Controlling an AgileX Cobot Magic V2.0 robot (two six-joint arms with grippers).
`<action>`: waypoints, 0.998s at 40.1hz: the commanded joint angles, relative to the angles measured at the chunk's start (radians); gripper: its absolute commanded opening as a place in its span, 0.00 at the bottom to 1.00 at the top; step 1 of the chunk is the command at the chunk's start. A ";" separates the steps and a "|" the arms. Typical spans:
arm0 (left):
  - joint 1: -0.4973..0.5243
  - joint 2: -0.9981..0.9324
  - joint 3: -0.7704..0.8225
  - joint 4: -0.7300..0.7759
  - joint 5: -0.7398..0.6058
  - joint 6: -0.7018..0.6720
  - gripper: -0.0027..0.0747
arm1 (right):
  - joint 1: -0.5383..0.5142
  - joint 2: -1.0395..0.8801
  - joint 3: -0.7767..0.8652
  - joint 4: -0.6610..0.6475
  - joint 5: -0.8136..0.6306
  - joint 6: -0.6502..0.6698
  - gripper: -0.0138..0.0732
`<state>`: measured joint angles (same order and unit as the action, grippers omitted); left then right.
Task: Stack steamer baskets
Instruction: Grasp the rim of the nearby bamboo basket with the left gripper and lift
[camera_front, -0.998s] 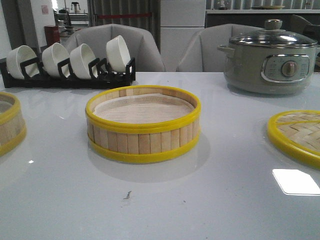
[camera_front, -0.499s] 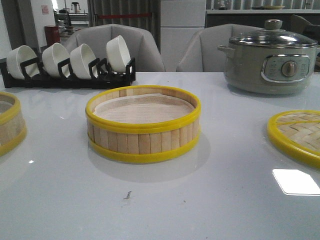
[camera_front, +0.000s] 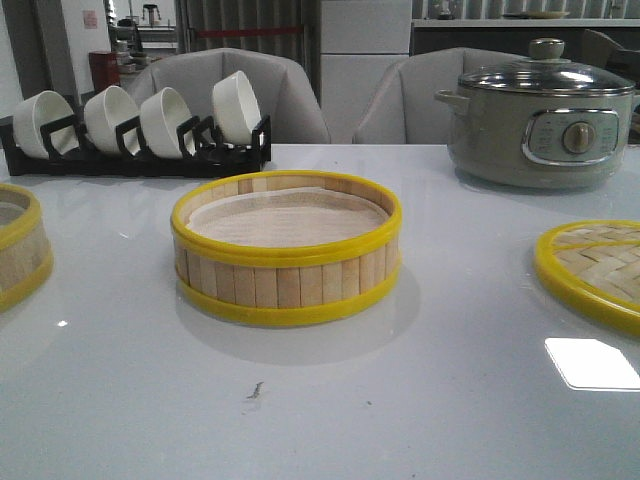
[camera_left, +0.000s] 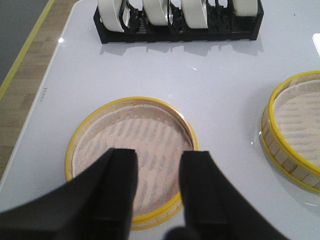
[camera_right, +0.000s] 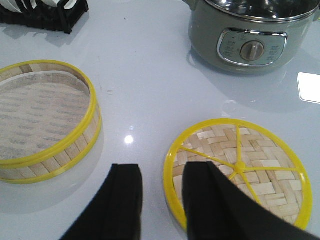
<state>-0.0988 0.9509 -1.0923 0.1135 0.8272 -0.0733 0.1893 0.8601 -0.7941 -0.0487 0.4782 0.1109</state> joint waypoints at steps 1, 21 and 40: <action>-0.006 0.051 -0.033 0.002 -0.092 0.002 0.64 | -0.005 -0.005 -0.038 -0.016 -0.072 0.001 0.56; -0.006 0.479 -0.035 -0.069 -0.296 0.002 0.65 | -0.005 -0.005 -0.038 -0.016 -0.072 0.001 0.56; -0.041 0.834 -0.039 -0.081 -0.388 0.002 0.65 | -0.005 -0.005 -0.038 -0.016 -0.071 0.001 0.56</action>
<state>-0.1223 1.7975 -1.0995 0.0435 0.4889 -0.0733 0.1893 0.8601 -0.7941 -0.0487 0.4787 0.1126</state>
